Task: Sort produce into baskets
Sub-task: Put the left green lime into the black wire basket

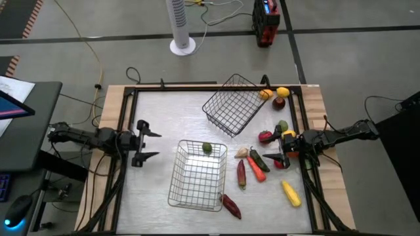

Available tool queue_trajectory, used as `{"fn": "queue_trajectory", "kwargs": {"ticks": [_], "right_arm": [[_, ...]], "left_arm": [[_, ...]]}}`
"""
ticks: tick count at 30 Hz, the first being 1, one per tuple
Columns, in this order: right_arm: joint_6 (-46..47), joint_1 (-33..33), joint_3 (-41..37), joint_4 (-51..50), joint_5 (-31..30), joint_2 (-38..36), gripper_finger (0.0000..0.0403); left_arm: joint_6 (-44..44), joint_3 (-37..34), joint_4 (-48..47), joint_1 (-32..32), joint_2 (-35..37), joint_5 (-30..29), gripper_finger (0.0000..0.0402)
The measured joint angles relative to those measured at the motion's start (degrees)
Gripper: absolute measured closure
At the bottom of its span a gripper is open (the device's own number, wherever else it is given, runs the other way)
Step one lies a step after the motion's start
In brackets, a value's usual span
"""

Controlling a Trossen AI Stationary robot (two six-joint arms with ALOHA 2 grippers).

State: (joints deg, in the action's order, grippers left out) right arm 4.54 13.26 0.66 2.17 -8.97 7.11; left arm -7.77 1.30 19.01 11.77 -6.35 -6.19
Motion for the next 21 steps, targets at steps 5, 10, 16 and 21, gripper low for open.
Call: {"fn": "queue_trajectory", "kwargs": {"ticks": [5,10,16,21], "right_arm": [[-3.45,-0.01,0.00,0.00,-0.02,0.00,0.0076],[-12.36,-0.27,-0.06,0.61,-0.10,0.00,0.0076],[-12.35,-0.23,-0.10,0.98,-0.11,-0.01,0.0076],[-6.53,-0.29,-0.10,4.17,-0.13,0.00,0.0076]], "left_arm": [[5.89,0.00,-0.28,-0.02,-0.02,-0.76,0.0097],[14.07,0.00,-0.21,0.00,-0.02,-0.46,0.0097],[20.78,0.00,-0.76,0.00,-0.02,-3.05,0.0097],[20.91,0.00,-0.68,-0.01,-0.02,-7.91,0.0097]]}}
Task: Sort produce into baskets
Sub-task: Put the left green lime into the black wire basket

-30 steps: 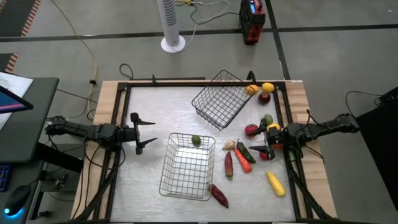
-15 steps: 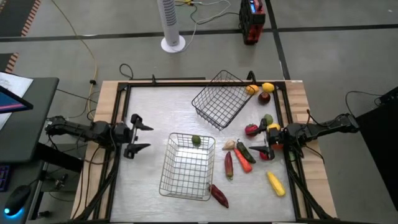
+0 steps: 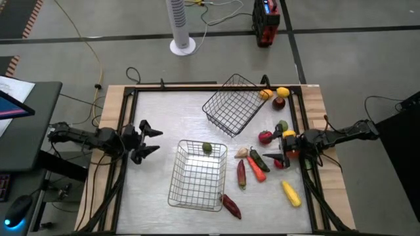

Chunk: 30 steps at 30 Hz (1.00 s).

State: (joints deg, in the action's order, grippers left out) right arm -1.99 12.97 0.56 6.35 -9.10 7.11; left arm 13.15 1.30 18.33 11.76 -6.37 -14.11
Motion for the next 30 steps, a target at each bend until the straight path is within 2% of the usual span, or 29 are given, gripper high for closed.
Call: {"fn": "queue_trajectory", "kwargs": {"ticks": [3,6,9,13,16,21,24,26,30], "right_arm": [[2.68,0.02,0.00,2.94,0.00,0.00,0.0076],[6.58,0.02,0.00,5.05,0.00,-0.01,0.0076],[12.62,0.02,0.02,6.58,0.00,-0.02,0.0076],[20.19,0.02,0.02,6.26,0.00,0.00,0.0076],[19.66,0.02,0.02,5.89,-0.38,0.00,0.0076],[21.22,0.02,0.02,5.39,-11.00,0.00,0.0076],[23.11,0.00,0.02,3.73,-15.26,-0.02,0.0076],[24.38,0.02,0.41,0.31,-14.91,0.00,0.0076],[28.99,-0.54,6.73,-16.64,-15.94,2.20,0.0076]], "left_arm": [[0.63,0.00,0.34,-0.01,0.00,-5.15,0.0097],[-0.12,0.00,-0.11,-0.19,-0.29,-13.16,0.0097],[-2.60,0.00,-0.82,-2.27,-1.72,-15.21,0.0097],[-0.24,0.00,-0.82,-7.42,-5.41,-14.83,0.0097],[2.58,0.11,-0.79,-11.96,-8.97,-12.46,0.0097],[10.04,4.08,-0.97,-18.21,-17.50,-1.17,0.0097],[11.92,7.94,-0.94,-19.26,-23.15,1.76,0.0097],[11.94,10.74,-0.97,-19.17,-26.99,1.83,0.0097],[9.78,16.64,-2.78,-18.83,-34.00,1.86,0.0097]]}}
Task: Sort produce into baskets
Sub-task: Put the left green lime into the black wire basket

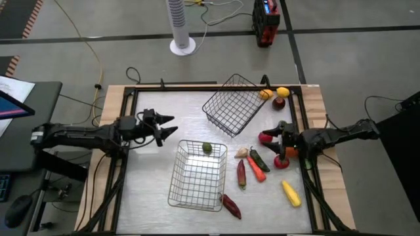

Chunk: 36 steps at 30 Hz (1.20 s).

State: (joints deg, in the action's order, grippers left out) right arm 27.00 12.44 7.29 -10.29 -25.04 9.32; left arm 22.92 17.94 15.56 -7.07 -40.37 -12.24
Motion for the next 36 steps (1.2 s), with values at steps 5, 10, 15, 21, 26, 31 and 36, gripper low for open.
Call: {"fn": "queue_trajectory", "kwargs": {"ticks": [5,10,15,21,26,31,36], "right_arm": [[1.56,-1.63,8.73,-13.03,-0.83,7.32,0.0076],[1.31,-2.32,15.28,-20.97,-0.50,16.93,0.0076],[1.05,-2.35,19.34,-20.85,-0.35,24.99,0.0076],[0.98,-2.35,19.69,-15.20,-0.39,31.50,0.0076],[-1.86,-2.35,19.67,-12.61,-0.37,33.56,0.0076],[-2.18,-2.33,19.67,-11.11,-0.41,33.58,0.0076],[-2.16,-2.33,19.67,-8.76,-0.56,33.60,0.0076]], "left_arm": [[-3.98,6.69,-1.76,-0.02,-6.59,-0.44,0.0097],[-8.77,12.26,-2.35,-0.45,-11.66,-3.67,0.0097],[-9.72,20.57,-10.43,-2.18,-18.37,-0.38,0.0097],[-13.24,30.32,-29.29,-2.74,-26.48,3.62,0.0097],[-17.33,35.72,-42.04,-4.79,-30.96,4.62,0.0097],[-22.43,37.78,-43.33,-7.57,-33.45,13.04,0.0097],[-16.29,41.38,-43.04,-10.98,-39.03,21.14,0.0097]]}}
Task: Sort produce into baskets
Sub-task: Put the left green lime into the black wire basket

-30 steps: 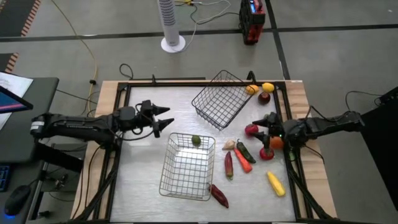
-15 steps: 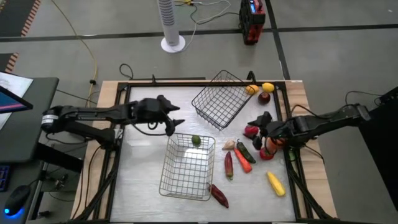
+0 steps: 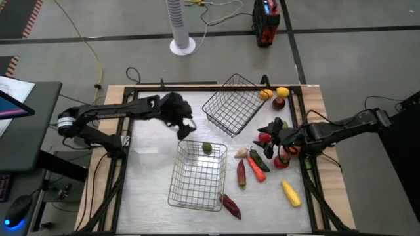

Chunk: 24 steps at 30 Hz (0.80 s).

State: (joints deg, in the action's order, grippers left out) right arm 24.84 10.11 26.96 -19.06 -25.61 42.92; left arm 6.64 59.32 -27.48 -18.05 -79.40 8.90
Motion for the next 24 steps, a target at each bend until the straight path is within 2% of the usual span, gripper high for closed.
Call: {"fn": "queue_trajectory", "kwargs": {"ticks": [5,13,18,24], "right_arm": [[-1.05,0.00,0.00,2.25,-0.04,0.25,0.0076],[-2.45,0.09,0.00,4.71,0.02,0.63,0.0076],[-2.43,0.09,0.00,5.14,-0.02,0.63,0.0076],[-2.44,0.09,0.00,5.38,-0.02,0.64,0.0076]], "left_arm": [[3.47,6.08,-5.22,0.29,-8.52,8.29,0.0097],[9.19,17.65,-18.20,-0.71,-18.48,12.88,0.0097],[15.92,20.74,-19.47,-0.80,-20.21,10.68,0.0097],[21.76,20.78,-17.65,-0.45,-20.19,3.40,0.0097]]}}
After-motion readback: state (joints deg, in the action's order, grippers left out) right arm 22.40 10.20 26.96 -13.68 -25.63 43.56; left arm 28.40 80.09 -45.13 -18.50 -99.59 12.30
